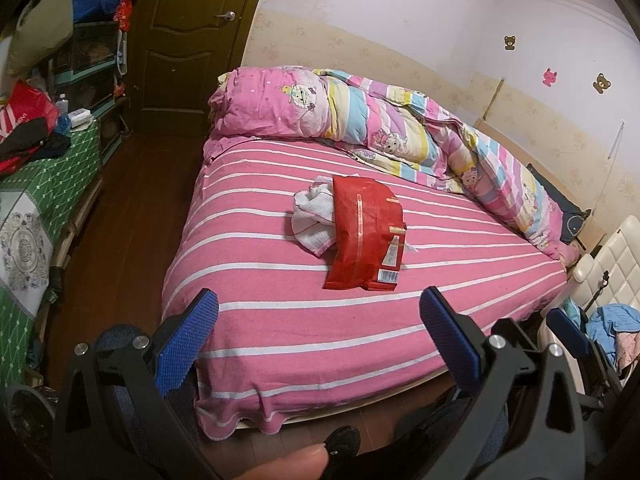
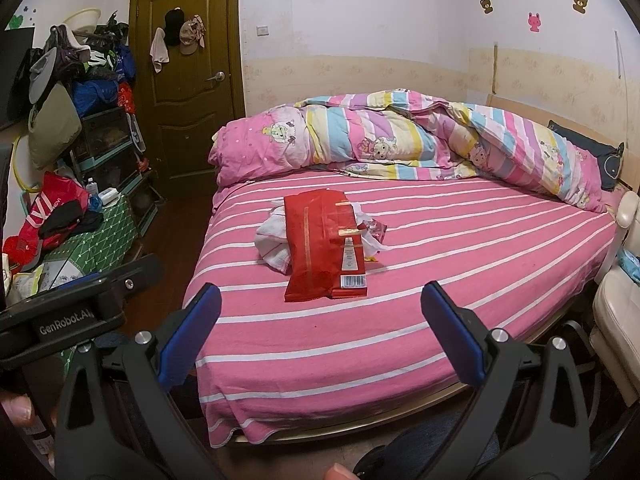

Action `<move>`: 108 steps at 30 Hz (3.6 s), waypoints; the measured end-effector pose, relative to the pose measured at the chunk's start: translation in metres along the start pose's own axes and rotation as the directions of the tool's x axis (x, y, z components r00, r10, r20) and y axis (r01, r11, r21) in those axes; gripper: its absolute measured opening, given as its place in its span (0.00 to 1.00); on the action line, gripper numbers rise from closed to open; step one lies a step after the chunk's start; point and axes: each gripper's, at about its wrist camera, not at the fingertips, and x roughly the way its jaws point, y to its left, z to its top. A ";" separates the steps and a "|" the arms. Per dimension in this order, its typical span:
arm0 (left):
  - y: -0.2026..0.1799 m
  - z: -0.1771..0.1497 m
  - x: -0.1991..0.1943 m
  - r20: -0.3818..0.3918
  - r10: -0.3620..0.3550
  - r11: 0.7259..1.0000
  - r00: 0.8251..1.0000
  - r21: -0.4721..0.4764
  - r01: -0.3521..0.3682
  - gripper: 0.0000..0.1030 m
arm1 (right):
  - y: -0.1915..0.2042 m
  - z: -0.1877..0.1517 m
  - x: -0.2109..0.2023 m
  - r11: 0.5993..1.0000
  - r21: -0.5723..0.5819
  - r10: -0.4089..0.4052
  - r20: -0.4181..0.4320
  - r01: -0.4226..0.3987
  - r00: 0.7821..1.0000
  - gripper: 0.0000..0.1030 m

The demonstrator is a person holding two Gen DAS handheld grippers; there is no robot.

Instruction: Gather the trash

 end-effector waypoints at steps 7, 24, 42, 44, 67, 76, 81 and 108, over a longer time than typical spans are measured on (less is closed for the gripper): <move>0.001 0.000 0.000 0.000 -0.002 1.000 1.000 0.001 0.002 0.95 | 0.002 -0.002 0.001 1.000 0.000 0.001 0.000 -0.001 1.000 0.96; 0.001 0.001 -0.001 0.002 -0.002 1.000 1.000 0.001 0.002 0.95 | 0.004 -0.002 0.001 1.000 -0.001 0.004 -0.001 -0.004 1.000 0.96; 0.008 0.002 0.000 0.015 -0.027 0.999 1.000 -0.026 0.027 0.95 | 0.004 -0.009 0.006 0.999 -0.006 0.042 -0.002 -0.042 0.999 0.96; 0.008 0.003 0.004 0.013 -0.037 0.999 0.999 -0.016 0.038 0.95 | 0.003 -0.010 0.007 0.999 -0.009 0.043 0.001 -0.043 0.999 0.96; 0.024 0.008 0.110 -0.065 -0.047 0.999 0.997 0.025 0.049 0.95 | -0.040 -0.003 0.111 0.988 -0.022 0.148 -0.073 -0.150 0.986 0.96; 0.032 0.022 0.180 -0.113 -0.056 0.997 0.992 0.040 0.060 0.95 | -0.055 -0.003 0.199 0.976 -0.006 0.212 -0.157 -0.216 0.965 0.96; 0.036 0.035 0.221 -0.131 -0.061 0.993 0.990 0.091 0.073 0.95 | -0.069 -0.007 0.242 0.977 0.020 0.211 -0.197 -0.211 0.957 0.96; 0.041 0.079 0.317 -0.247 -0.211 0.977 0.946 -0.061 0.202 0.54 | -0.076 -0.004 0.286 0.962 0.098 0.272 -0.235 -0.255 0.933 0.11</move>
